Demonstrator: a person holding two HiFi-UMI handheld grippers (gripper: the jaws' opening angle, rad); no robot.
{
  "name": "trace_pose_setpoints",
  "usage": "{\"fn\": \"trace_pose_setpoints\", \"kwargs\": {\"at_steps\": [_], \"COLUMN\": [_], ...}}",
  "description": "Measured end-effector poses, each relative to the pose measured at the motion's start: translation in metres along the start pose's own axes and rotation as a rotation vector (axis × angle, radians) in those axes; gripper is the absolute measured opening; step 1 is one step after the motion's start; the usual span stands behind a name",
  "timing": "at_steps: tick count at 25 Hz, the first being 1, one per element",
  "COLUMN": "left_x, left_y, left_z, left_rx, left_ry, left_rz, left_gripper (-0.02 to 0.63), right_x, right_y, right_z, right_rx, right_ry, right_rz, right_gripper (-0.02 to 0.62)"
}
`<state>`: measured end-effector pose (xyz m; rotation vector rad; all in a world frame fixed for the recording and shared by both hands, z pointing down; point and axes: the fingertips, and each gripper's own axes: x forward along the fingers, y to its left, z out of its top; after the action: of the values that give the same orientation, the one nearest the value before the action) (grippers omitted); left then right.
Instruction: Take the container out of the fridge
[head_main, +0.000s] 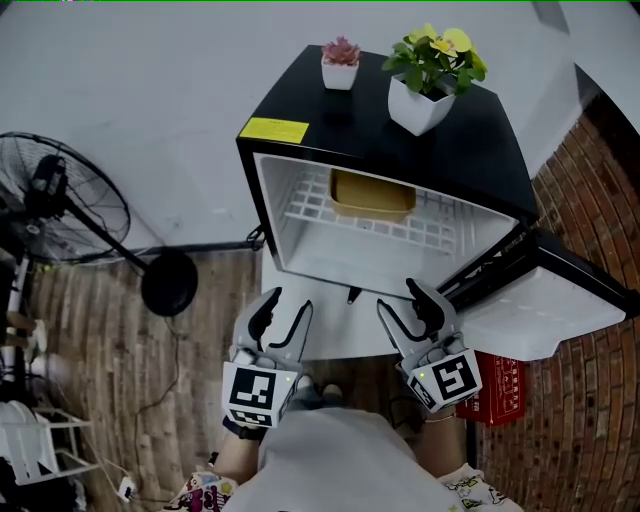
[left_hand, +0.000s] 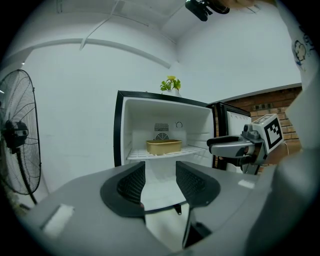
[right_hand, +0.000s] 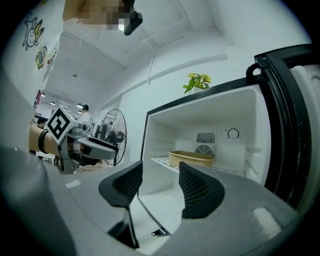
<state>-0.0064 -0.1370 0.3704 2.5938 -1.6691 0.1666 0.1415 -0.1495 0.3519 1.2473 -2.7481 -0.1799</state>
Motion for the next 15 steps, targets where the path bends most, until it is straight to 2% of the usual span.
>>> {"fn": "trace_pose_setpoints", "kwargs": {"at_steps": [7,15], "left_x": [0.004,-0.004], "left_y": [0.001,0.010], "left_z": [0.000,-0.006], "left_rx": [-0.005,-0.025], "left_ry": [-0.008,-0.010], "left_rz": [-0.014,0.012], "left_gripper": [0.192,0.190], "right_x": [0.009,0.024], "right_y": [0.002,0.007], "right_z": [0.007,0.014], "right_rx": [-0.053,-0.129], "right_ry": [0.006,0.022], "right_rz": [0.011,0.053], "right_gripper": [0.222,0.222]}}
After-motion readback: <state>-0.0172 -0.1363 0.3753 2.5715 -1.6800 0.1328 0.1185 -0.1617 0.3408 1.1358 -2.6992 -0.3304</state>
